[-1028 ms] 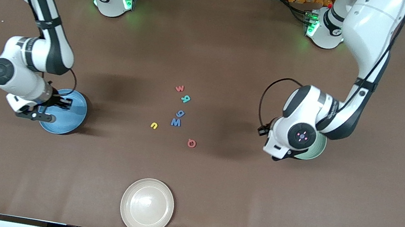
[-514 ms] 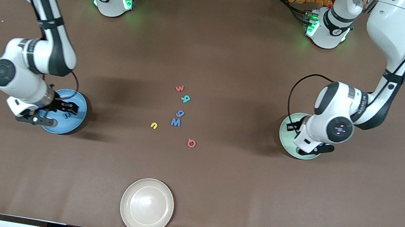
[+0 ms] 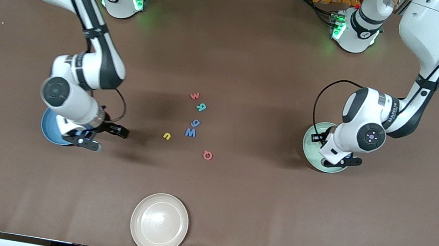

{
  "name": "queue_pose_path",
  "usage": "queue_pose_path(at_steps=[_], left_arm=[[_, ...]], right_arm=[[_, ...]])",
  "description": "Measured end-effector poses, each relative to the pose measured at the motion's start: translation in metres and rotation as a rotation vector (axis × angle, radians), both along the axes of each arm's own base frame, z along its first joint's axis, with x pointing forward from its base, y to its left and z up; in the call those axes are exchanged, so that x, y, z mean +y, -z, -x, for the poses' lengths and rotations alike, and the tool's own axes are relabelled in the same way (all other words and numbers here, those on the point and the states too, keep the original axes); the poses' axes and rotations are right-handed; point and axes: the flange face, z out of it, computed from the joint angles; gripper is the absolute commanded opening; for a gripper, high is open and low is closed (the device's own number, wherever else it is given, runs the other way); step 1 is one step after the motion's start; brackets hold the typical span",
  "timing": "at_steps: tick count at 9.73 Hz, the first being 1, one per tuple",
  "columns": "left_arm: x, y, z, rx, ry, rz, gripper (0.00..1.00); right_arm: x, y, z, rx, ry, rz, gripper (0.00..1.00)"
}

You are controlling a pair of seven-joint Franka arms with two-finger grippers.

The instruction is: Sort upper and lower case letters into plates

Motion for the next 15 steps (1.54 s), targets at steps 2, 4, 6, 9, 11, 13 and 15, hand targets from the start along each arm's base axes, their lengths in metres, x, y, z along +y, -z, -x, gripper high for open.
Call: queue_pose_path(at_steps=[2, 4, 6, 9, 11, 13, 15], left_arm=[[-0.016, 0.008, 0.003, -0.016, 0.019, 0.012, 0.86], [-0.021, 0.011, 0.004, -0.018, 0.024, 0.013, 0.91], [-0.044, 0.003, 0.002, -0.043, -0.022, 0.009, 0.92], [-0.151, -0.005, 0.004, -0.096, -0.129, 0.001, 0.92], [-0.189, 0.007, -0.005, -0.115, -0.147, 0.019, 0.92], [-0.205, 0.026, -0.015, -0.168, -0.197, 0.059, 0.97], [-0.229, 0.038, -0.014, -0.193, -0.246, 0.079, 0.97]], right_arm=[[0.060, 0.022, 0.010, 0.025, 0.076, 0.006, 1.00], [0.097, 0.043, 0.019, 0.049, 0.128, 0.005, 1.00], [0.111, 0.051, 0.022, 0.070, 0.162, -0.011, 1.00], [0.130, 0.066, 0.032, 0.074, 0.148, -0.011, 1.00], [0.135, 0.077, 0.036, 0.077, 0.143, -0.009, 1.00], [0.137, 0.082, 0.037, 0.081, 0.148, -0.007, 1.00], [0.137, 0.083, 0.037, 0.080, 0.149, -0.006, 0.60]])
